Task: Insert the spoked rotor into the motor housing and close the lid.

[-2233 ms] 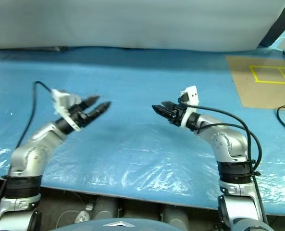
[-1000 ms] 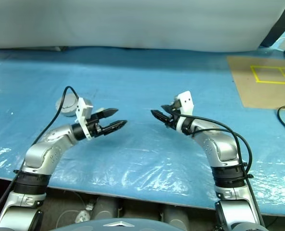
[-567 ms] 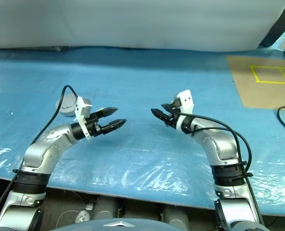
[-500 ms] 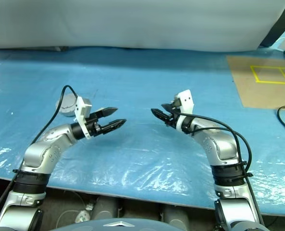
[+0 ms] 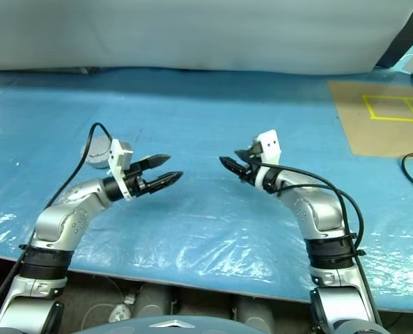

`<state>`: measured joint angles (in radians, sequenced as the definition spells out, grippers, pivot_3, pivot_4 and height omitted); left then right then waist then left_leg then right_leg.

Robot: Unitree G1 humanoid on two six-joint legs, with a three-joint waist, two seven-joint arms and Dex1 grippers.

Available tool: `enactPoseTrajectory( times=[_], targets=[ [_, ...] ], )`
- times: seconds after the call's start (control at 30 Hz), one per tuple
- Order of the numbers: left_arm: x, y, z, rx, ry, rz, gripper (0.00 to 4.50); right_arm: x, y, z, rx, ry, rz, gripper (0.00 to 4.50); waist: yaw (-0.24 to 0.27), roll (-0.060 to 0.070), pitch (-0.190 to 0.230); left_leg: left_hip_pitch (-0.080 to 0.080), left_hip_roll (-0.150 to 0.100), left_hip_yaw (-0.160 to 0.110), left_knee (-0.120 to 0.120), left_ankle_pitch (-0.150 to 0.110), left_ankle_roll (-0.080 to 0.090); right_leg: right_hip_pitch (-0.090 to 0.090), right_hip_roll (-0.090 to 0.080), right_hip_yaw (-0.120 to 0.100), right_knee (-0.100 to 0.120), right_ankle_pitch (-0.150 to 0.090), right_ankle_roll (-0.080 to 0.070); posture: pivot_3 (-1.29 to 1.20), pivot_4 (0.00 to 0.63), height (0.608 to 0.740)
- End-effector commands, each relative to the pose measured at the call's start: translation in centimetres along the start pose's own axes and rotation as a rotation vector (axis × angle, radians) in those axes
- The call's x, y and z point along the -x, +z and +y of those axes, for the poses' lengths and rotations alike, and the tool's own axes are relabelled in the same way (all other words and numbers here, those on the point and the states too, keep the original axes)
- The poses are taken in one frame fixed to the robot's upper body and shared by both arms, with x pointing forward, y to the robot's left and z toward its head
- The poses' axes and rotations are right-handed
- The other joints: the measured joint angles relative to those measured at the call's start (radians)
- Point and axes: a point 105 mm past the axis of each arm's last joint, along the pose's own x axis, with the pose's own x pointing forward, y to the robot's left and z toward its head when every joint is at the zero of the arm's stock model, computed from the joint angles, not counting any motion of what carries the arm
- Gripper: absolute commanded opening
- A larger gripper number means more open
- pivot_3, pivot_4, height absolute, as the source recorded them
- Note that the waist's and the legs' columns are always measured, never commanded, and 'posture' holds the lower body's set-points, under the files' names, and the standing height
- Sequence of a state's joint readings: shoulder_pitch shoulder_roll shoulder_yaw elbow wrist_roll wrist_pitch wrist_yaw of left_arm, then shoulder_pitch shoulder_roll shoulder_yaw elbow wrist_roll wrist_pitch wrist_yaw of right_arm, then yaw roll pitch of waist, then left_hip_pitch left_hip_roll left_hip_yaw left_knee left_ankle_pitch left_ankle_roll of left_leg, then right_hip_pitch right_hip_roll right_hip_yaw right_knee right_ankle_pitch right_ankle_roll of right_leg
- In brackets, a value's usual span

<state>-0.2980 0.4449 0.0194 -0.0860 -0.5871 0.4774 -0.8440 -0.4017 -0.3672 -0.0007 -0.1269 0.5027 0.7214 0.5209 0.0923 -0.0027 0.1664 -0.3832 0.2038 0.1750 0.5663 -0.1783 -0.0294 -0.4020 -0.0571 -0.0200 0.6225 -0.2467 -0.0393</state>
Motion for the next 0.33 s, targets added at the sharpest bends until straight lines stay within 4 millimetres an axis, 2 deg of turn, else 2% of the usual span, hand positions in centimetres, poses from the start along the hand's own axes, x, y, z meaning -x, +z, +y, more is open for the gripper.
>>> enactPoseTrajectory(
  times=[0.03,0.33],
  targets=[
    [0.12,0.82,0.02,-0.033,-0.004,-0.021,4.37,0.11,1.21,-0.11,0.021,-0.008,-0.046,2.96,0.0,0.0,0.0,0.0,0.0,0.0,0.0,0.0,0.0,0.0,0.0,0.0,0.0,0.0,0.0,0.0,0.15,0.74],
    [0.1,0.79,0.06,-0.037,-0.002,-0.018,4.37,-0.05,1.17,-0.26,0.023,-0.014,-0.044,2.96,0.0,0.0,0.0,0.0,0.0,0.0,0.0,0.0,0.0,0.0,0.0,0.0,0.0,0.0,0.0,0.0,0.15,0.74]
  ],
)
